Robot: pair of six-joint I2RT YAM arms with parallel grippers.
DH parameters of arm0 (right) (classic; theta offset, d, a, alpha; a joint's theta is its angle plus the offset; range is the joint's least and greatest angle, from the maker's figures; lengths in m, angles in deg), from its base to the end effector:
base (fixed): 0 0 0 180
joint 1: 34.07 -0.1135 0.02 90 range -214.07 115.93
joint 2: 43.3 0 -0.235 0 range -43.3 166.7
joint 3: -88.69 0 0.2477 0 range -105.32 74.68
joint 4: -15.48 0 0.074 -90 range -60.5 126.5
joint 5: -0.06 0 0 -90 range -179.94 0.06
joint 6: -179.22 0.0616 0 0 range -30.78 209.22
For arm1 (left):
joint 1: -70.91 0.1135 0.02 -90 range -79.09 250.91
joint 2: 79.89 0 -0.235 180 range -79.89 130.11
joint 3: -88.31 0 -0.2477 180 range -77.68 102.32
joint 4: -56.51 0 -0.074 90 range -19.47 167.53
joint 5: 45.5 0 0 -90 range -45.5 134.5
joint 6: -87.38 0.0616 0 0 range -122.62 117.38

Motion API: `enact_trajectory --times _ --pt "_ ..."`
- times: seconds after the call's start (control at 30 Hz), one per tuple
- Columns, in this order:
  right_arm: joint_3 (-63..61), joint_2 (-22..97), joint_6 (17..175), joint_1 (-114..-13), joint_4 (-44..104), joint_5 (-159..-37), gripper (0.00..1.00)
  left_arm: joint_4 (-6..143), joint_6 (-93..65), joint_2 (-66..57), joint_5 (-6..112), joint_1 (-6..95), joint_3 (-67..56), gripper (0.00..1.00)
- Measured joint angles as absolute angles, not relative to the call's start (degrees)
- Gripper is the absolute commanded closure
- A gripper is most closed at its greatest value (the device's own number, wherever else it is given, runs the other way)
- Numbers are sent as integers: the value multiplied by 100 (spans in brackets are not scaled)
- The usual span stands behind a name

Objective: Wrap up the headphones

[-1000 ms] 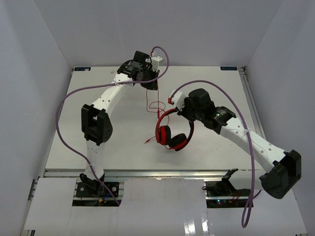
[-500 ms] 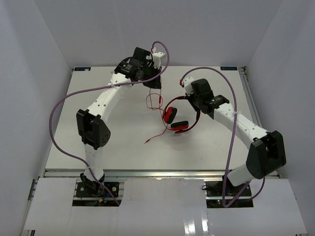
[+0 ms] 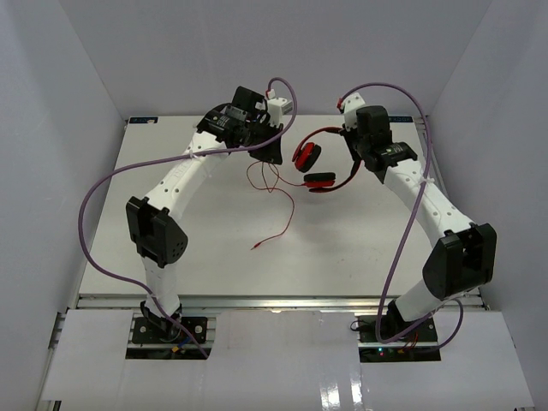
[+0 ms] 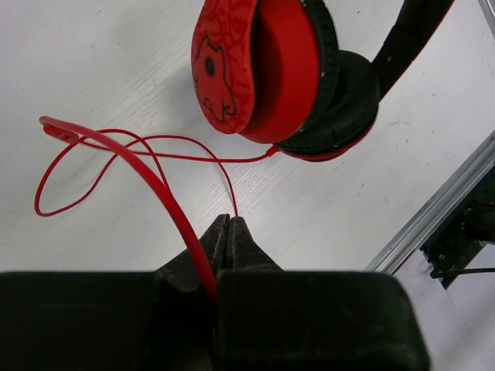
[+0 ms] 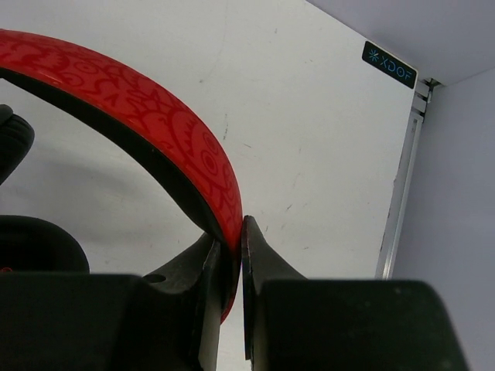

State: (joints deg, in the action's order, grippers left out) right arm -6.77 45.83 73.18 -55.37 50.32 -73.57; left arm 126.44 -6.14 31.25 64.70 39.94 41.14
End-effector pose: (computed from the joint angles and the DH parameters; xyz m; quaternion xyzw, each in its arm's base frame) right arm 0.3600 0.1217 0.3123 -0.2034 0.8292 -0.0990 0.5111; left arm 0.3515 -0.2358 0.3259 0.2790 0.8788 -0.2605 0.2865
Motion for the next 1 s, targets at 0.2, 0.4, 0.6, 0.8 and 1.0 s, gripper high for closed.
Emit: enact_trajectory --times 0.2,0.4,0.6,0.8,1.0 --pt "-715 4387 7560 -5603 5211 -8127 92 12652 -773 3142 6659 4004 4164 88" --pt "-428 4156 7668 -5711 5209 -8492 92 12473 -1157 3158 7041 4033 4420 87" --pt "-435 4243 7908 -5971 5119 -8624 92 12132 -1657 3262 7663 4030 4515 87" --pt "-675 4718 8242 -6124 5071 -8623 92 12089 -1976 3320 7896 4030 4515 83" --pt "-969 5090 8595 -6093 5065 -8476 92 12006 -2157 3288 7907 4030 4500 80"
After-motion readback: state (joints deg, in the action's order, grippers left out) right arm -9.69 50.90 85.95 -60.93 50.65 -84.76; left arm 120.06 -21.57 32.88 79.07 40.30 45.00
